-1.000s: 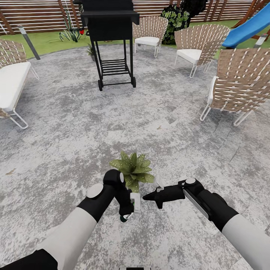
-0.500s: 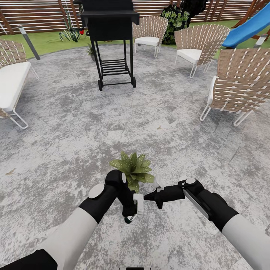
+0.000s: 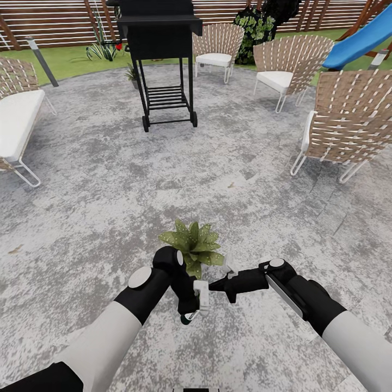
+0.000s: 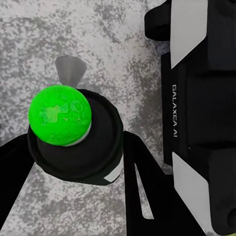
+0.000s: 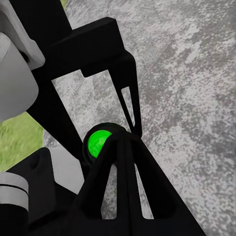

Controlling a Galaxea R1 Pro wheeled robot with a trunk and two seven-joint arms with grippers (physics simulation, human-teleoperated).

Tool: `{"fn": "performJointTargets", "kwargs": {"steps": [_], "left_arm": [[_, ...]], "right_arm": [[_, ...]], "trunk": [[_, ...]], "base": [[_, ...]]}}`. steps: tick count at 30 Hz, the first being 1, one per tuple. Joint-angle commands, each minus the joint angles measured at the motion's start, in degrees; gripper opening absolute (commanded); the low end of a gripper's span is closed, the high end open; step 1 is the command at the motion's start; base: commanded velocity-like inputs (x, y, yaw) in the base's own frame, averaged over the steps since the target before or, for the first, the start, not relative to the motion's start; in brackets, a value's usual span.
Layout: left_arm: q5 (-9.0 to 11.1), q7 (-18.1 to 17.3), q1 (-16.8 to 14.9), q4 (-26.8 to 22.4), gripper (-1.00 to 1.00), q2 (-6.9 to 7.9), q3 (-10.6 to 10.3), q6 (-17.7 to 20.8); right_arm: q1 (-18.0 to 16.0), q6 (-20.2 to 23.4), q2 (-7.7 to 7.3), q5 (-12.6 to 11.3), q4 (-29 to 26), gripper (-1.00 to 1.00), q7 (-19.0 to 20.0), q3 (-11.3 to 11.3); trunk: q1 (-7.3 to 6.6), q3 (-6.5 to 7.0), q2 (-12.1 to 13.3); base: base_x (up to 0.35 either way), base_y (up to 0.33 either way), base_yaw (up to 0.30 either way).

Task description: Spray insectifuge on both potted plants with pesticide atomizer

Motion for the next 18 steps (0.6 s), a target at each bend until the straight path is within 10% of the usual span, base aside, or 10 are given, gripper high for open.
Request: {"fn": "performJointTargets", "kwargs": {"steps": [1, 18], "left_arm": [[-0.32, -0.33, -0.03, -0.05, -1.0, -0.01, -0.03, 0.58], [-0.5, -0.25, -0.03, -2.04, -1.0, -0.01, -0.03, 0.64]], "right_arm": [[-0.06, 0.49, -0.06, -0.52, -0.02, -1.0, -0.09, 0.16], [-0.06, 0.49, -0.04, -0.48, -0.01, -1.0, -0.09, 0.16]], "trunk": [[0.0, -0.04, -0.02], [0.0, -0.04, -0.02]], "base": [[0.0, 0.0, 0.0], [0.0, 0.0, 0.0]]}}
